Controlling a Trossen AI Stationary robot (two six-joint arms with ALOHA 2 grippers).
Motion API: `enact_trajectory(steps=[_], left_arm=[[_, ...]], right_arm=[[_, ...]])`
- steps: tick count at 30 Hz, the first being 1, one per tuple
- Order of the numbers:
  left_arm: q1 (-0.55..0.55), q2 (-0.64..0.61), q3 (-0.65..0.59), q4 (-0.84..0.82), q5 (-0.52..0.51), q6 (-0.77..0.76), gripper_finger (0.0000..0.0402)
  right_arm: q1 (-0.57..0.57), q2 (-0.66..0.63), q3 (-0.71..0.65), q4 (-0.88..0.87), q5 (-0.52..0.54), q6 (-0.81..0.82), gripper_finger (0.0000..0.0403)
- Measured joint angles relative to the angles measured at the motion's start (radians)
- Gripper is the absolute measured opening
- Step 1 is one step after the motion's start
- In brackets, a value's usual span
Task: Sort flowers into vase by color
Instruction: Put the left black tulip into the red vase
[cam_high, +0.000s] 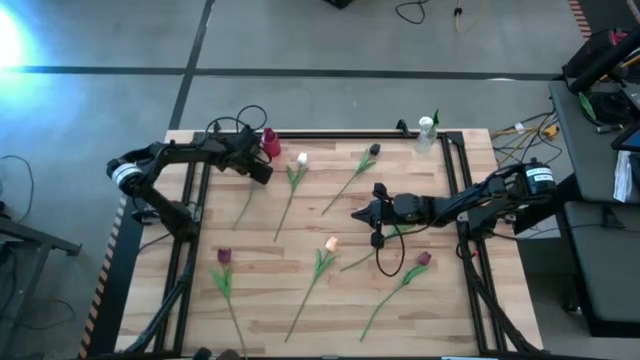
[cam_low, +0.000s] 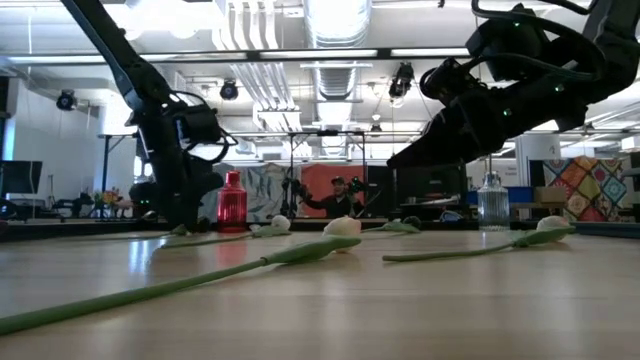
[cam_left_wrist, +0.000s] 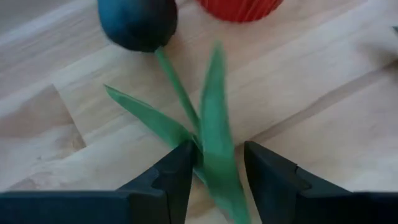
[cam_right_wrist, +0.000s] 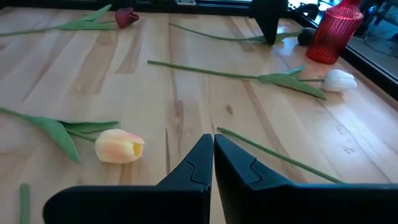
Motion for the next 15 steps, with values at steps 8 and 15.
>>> enact_trajectory(steps=[8,15], left_arm=[[0.007,-0.006,0.001,-0.037,0.004,0.077,0.0071],[0.012,-0.118,-0.009,-0.165,0.008,0.164,0.0009]], right_arm=[[0.000,0.000,0.014,0.031,0.000,-0.050,0.0009],[0.000,0.000,0.019,0.031,0.000,-0.079,0.0009]])
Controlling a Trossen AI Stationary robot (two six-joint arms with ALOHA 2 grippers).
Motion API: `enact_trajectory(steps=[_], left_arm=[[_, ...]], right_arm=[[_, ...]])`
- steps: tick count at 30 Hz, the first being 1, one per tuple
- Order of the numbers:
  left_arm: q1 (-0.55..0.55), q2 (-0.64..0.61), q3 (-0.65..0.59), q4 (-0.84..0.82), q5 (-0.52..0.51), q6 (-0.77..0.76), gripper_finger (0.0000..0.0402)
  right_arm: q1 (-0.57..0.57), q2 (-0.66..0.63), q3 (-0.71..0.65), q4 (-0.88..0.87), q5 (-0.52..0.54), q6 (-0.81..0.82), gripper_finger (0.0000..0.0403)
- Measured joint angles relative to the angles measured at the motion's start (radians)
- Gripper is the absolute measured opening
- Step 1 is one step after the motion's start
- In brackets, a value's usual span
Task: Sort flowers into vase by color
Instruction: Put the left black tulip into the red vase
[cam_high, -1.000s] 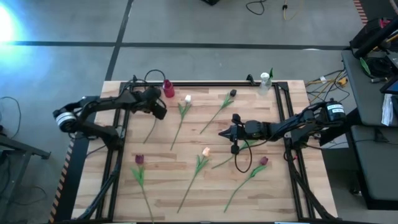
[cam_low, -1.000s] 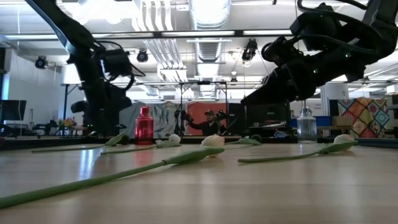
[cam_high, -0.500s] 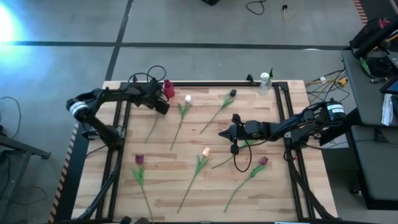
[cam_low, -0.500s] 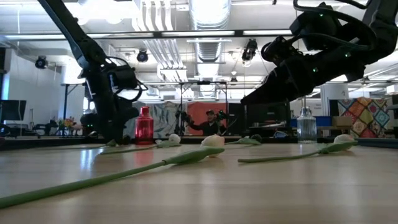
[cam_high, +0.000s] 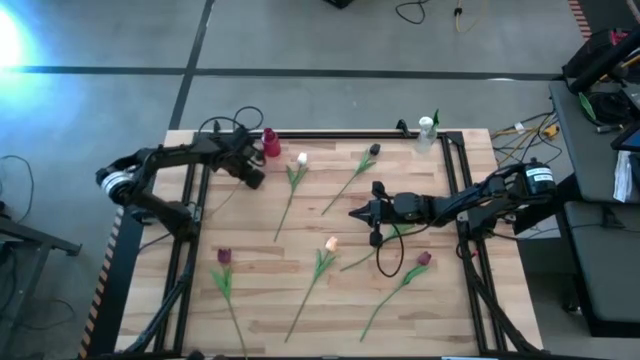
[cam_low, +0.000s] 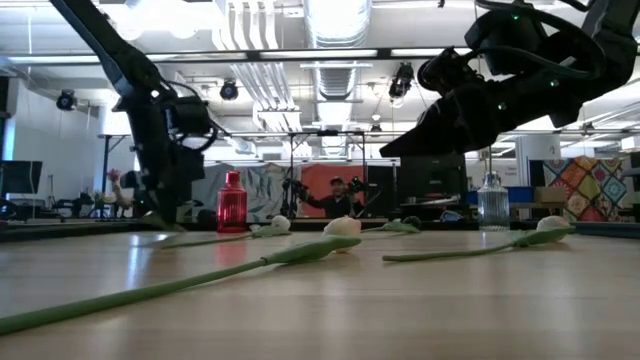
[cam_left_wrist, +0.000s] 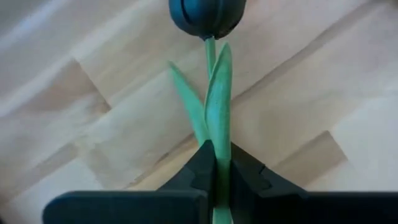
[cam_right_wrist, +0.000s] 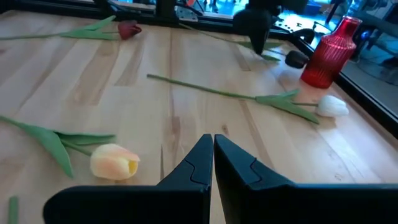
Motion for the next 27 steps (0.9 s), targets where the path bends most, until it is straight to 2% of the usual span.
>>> enact_trajectory(steps=[7,11,15,19,23,27], left_arm=[[-0.001,-0.210,-0.018,0.004,0.000,0.004,0.0003],[0.000,-0.351,-0.039,0.115,0.028,-0.001,0.0001],[0.000,-0.460,-0.089,0.389,0.140,-0.061,0.0001],[-0.001,-0.495,-0.133,0.692,0.206,-0.079,0.0001],[0.001,-0.461,-0.144,0.987,0.253,-0.072,0.0000],[0.032,-0.368,-0.109,1.164,0.331,-0.048,0.0000]], right_arm=[[0.000,0.000,0.000,-0.001,0.001,0.009,0.0009],[0.000,0.000,0.000,0.000,0.008,0.026,0.0009],[0.000,0.000,0.000,0.016,0.010,0.042,0.0009],[0.000,0.000,0.000,0.041,0.022,0.036,0.0009],[-0.001,0.000,0.002,0.038,0.110,0.044,0.0009],[-0.003,0.000,0.016,0.037,0.190,0.041,0.0009]])
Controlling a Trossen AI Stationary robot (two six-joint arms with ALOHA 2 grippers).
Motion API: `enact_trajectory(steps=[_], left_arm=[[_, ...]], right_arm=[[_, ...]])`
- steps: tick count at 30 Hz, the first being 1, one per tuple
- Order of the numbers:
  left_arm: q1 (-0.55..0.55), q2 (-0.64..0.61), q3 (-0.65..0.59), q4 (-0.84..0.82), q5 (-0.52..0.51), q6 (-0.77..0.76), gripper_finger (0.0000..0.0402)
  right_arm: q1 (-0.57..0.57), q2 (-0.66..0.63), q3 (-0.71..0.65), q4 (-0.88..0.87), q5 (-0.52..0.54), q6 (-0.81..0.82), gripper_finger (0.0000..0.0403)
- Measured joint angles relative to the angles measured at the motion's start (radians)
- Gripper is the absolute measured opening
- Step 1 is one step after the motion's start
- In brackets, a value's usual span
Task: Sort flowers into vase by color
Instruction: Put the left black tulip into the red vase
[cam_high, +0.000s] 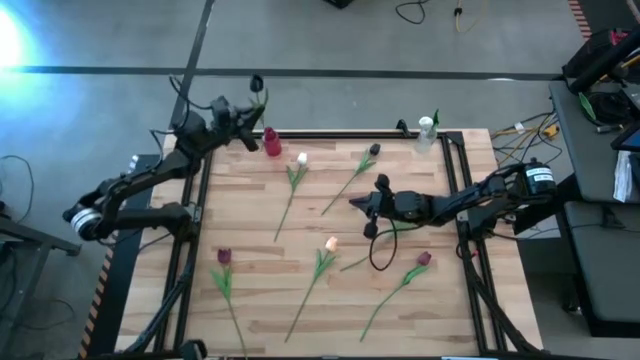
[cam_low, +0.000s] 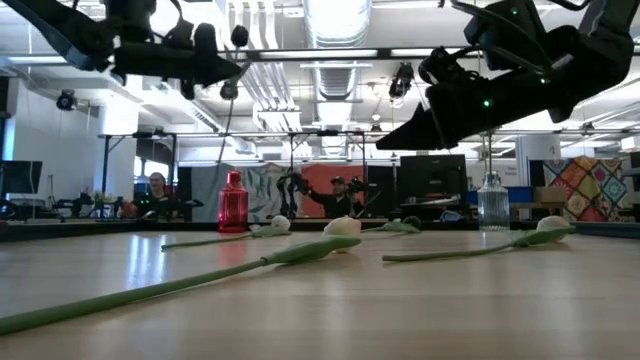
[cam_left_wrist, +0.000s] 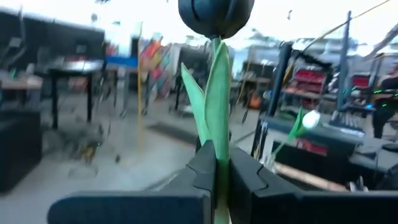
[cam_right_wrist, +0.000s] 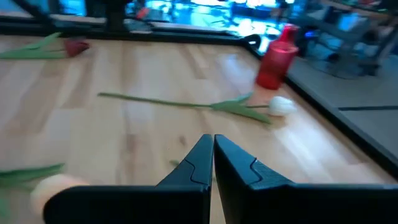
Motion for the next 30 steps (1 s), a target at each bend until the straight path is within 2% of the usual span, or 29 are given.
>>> enact_trajectory(steps=[6,12,21,30], left_arm=[[0.090,0.149,0.102,0.111,0.150,0.018,0.0000],[0.165,0.257,0.165,0.251,0.267,-0.067,0.0000],[0.231,0.353,0.157,0.376,0.322,-0.133,0.0000],[0.243,0.343,0.125,0.508,0.344,-0.206,0.0000]], right_arm=[[0.000,0.000,0.046,0.000,0.022,-0.042,0.0009],[0.000,0.000,0.085,-0.008,0.028,-0.051,0.0009],[0.000,0.000,0.125,-0.012,0.028,-0.098,0.0009],[0.000,0.000,0.135,-0.015,0.028,-0.102,0.0009]])
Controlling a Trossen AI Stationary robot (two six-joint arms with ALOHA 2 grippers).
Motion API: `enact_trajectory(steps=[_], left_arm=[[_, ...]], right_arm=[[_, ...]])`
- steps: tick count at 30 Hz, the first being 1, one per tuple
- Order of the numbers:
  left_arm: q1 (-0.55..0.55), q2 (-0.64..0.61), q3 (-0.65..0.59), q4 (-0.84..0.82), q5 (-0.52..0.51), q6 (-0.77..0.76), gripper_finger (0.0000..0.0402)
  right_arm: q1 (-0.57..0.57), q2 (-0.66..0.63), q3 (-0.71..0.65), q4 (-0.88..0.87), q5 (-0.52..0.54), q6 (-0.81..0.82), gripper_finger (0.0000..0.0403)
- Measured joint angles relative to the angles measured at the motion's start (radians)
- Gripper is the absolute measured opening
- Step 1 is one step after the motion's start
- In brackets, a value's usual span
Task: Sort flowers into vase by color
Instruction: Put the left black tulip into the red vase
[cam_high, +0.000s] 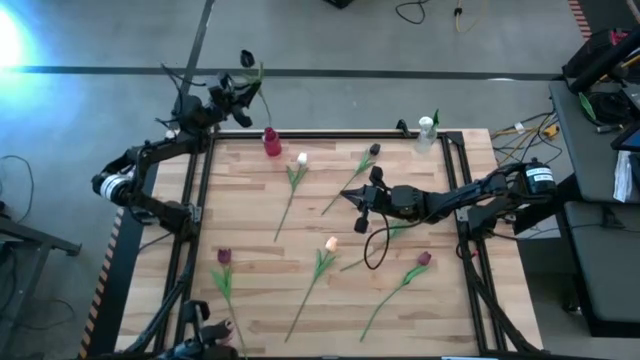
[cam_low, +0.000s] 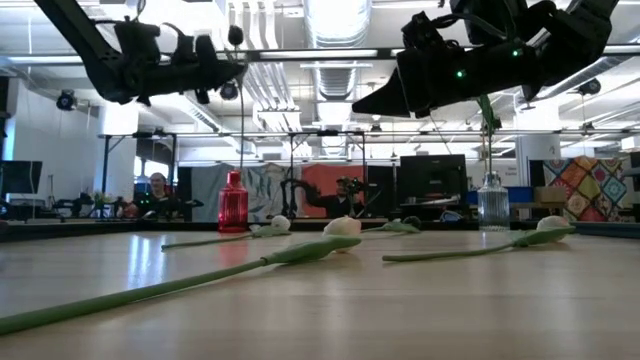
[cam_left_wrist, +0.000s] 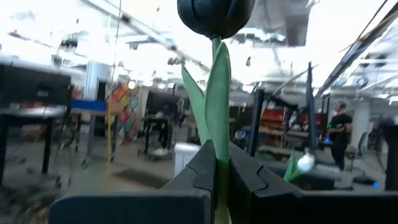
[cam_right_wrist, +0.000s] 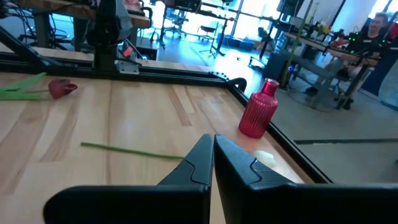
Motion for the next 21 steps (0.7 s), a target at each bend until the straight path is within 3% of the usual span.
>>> enact_trajectory(steps=[7,21], left_arm=[[0.006,-0.047,0.017,0.011,0.051,-0.087,0.0000],[0.030,-0.069,-0.099,0.009,0.045,-0.006,0.0000]], right_arm=[[0.000,0.000,0.000,0.000,0.001,0.007,0.0009],[0.000,0.000,0.000,0.000,0.002,0.010,0.0009]])
